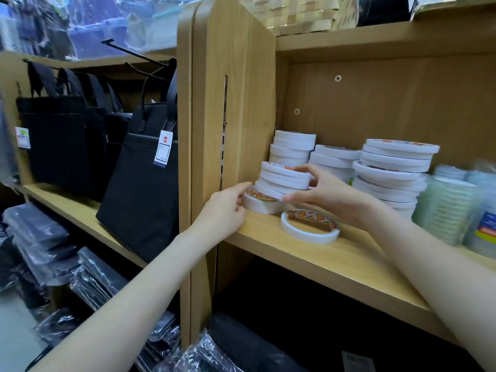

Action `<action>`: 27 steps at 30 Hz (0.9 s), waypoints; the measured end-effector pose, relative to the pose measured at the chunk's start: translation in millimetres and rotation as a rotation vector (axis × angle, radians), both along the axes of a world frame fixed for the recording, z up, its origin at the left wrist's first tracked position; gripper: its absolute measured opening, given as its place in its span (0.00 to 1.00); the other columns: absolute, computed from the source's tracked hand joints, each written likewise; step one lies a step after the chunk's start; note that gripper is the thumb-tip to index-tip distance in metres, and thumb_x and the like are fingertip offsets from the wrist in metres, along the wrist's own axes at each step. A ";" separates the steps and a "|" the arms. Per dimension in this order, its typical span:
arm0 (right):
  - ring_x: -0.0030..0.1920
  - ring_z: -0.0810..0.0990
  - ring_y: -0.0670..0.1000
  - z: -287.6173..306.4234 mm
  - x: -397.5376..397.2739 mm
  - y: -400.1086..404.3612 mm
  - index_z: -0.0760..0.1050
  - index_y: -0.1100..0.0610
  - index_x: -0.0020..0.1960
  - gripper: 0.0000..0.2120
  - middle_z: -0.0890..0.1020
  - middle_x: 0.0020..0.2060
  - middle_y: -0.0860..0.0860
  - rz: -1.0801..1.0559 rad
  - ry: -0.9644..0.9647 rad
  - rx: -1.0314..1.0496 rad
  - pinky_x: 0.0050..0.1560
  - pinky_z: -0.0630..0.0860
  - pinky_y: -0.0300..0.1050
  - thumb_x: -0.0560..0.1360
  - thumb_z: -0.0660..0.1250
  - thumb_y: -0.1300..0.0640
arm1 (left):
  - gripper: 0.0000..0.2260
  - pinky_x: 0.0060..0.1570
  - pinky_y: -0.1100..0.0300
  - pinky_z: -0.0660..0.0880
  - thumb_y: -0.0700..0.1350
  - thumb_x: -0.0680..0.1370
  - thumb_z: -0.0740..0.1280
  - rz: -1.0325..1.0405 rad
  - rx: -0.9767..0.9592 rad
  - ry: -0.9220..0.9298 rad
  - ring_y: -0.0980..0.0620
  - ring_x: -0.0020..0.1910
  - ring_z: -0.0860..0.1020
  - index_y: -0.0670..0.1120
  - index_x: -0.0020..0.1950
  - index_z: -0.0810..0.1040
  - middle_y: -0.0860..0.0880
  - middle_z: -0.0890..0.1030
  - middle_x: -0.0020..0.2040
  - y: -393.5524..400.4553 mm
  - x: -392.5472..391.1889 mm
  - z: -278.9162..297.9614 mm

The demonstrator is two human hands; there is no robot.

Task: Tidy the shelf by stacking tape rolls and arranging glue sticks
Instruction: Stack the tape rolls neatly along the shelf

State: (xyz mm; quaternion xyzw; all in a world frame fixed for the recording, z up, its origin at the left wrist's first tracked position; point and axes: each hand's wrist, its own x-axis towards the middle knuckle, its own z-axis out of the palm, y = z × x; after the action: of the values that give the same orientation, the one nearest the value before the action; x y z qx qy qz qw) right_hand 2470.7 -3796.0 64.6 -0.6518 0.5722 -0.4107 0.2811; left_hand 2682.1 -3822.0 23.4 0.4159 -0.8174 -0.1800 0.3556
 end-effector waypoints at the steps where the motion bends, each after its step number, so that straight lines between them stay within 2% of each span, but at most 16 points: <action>1: 0.56 0.78 0.48 -0.5 1.1 -0.5 0.69 0.49 0.65 0.31 0.77 0.57 0.52 0.004 0.012 -0.005 0.54 0.77 0.41 0.65 0.77 0.57 | 0.24 0.61 0.63 0.68 0.34 0.78 0.58 -0.004 -0.014 -0.014 0.53 0.64 0.72 0.50 0.73 0.63 0.47 0.73 0.66 0.1 0.6 -0.2; 5: 0.50 0.77 0.45 3.1 -0.5 2.2 0.69 0.52 0.63 0.30 0.76 0.51 0.48 -0.043 0.070 -0.089 0.41 0.75 0.29 0.64 0.78 0.58 | 0.20 0.65 0.55 0.69 0.36 0.78 0.59 0.027 -0.115 -0.104 0.50 0.65 0.71 0.47 0.69 0.70 0.48 0.71 0.67 -0.1 -0.5 -1.1; 6: 0.50 0.76 0.45 4.0 -3.3 3.6 0.69 0.52 0.63 0.31 0.76 0.51 0.47 -0.072 0.089 -0.107 0.44 0.75 0.29 0.64 0.78 0.57 | 0.19 0.65 0.55 0.69 0.36 0.78 0.59 0.040 -0.139 -0.118 0.50 0.65 0.71 0.47 0.68 0.71 0.48 0.71 0.67 -0.3 -0.9 -1.8; 8: 0.54 0.77 0.47 4.4 -12.2 5.6 0.69 0.50 0.64 0.34 0.77 0.54 0.48 -0.125 0.091 -0.097 0.55 0.75 0.40 0.61 0.79 0.53 | 0.19 0.65 0.57 0.68 0.37 0.78 0.59 0.050 -0.169 -0.127 0.51 0.66 0.70 0.47 0.68 0.70 0.49 0.70 0.68 -0.7 -1.7 -2.9; 10: 0.56 0.78 0.48 4.1 -16.7 13.0 0.69 0.49 0.63 0.35 0.78 0.56 0.50 -0.122 0.054 -0.048 0.59 0.75 0.46 0.59 0.80 0.51 | 0.20 0.66 0.59 0.65 0.38 0.78 0.59 0.032 -0.181 -0.157 0.51 0.68 0.67 0.48 0.70 0.68 0.49 0.67 0.70 -0.5 -3.7 -2.6; 12: 0.55 0.78 0.48 3.0 -16.5 18.5 0.69 0.50 0.62 0.34 0.78 0.55 0.51 -0.075 0.050 -0.029 0.57 0.77 0.45 0.60 0.79 0.52 | 0.21 0.65 0.60 0.63 0.39 0.78 0.59 0.010 -0.176 -0.184 0.51 0.69 0.66 0.48 0.72 0.66 0.49 0.66 0.71 0.2 -6.4 -1.5; 15: 0.49 0.79 0.46 3.3 -3.8 18.5 0.69 0.53 0.62 0.29 0.78 0.51 0.50 -0.045 0.037 -0.079 0.43 0.78 0.33 0.64 0.77 0.59 | 0.21 0.60 0.60 0.67 0.39 0.78 0.60 0.026 -0.148 -0.138 0.50 0.65 0.70 0.47 0.71 0.65 0.48 0.71 0.67 2.5 -7.3 -1.8; 16: 0.49 0.78 0.46 2.7 1.2 14.1 0.69 0.53 0.61 0.29 0.77 0.50 0.49 -0.067 0.056 -0.099 0.44 0.78 0.35 0.64 0.78 0.58 | 0.21 0.61 0.59 0.69 0.39 0.78 0.60 0.032 -0.131 -0.094 0.50 0.64 0.71 0.46 0.71 0.64 0.47 0.72 0.67 3.2 -6.7 -2.2; 18: 0.53 0.77 0.48 1.0 10.9 3.3 0.69 0.51 0.61 0.30 0.76 0.52 0.49 -0.109 0.117 -0.105 0.53 0.77 0.43 0.63 0.78 0.54 | 0.23 0.64 0.56 0.69 0.38 0.78 0.61 0.040 -0.101 -0.021 0.50 0.65 0.71 0.45 0.72 0.61 0.45 0.70 0.68 3.8 -4.7 -3.2; 20: 0.53 0.75 0.46 0.2 18.3 -5.4 0.68 0.51 0.61 0.31 0.75 0.53 0.48 -0.097 0.133 -0.083 0.52 0.75 0.43 0.63 0.78 0.52 | 0.26 0.66 0.54 0.68 0.37 0.78 0.60 0.031 -0.061 -0.001 0.50 0.67 0.70 0.45 0.74 0.57 0.45 0.69 0.70 2.1 -2.8 -3.1; 21: 0.53 0.75 0.45 -0.4 19.9 -8.1 0.67 0.52 0.62 0.31 0.75 0.54 0.48 -0.082 0.099 -0.066 0.52 0.75 0.42 0.64 0.78 0.53 | 0.26 0.67 0.54 0.67 0.36 0.78 0.59 0.017 -0.038 0.007 0.50 0.67 0.69 0.44 0.75 0.55 0.44 0.68 0.70 0.8 -2.1 -2.6; 23: 0.55 0.77 0.49 -2.5 18.9 -12.3 0.67 0.53 0.63 0.32 0.76 0.56 0.52 -0.050 -0.016 -0.025 0.56 0.77 0.47 0.64 0.78 0.55 | 0.26 0.67 0.57 0.67 0.35 0.78 0.58 -0.005 -0.014 0.023 0.51 0.68 0.69 0.44 0.75 0.55 0.44 0.68 0.70 -2.1 -0.5 -2.1; 27: 0.54 0.80 0.54 -2.1 11.5 -3.4 0.67 0.53 0.63 0.30 0.76 0.57 0.56 -0.024 -0.137 0.033 0.55 0.78 0.50 0.65 0.76 0.61 | 0.24 0.65 0.60 0.67 0.35 0.78 0.59 -0.021 -0.072 0.040 0.52 0.67 0.70 0.46 0.74 0.61 0.47 0.68 0.70 -3.6 0.8 -3.8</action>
State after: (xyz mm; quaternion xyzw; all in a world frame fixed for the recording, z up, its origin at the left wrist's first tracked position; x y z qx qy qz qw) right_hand 2482.2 -3799.4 62.5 -0.6108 0.5658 -0.4483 0.3254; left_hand 2682.9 -3825.6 19.6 0.3903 -0.8205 -0.1626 0.3848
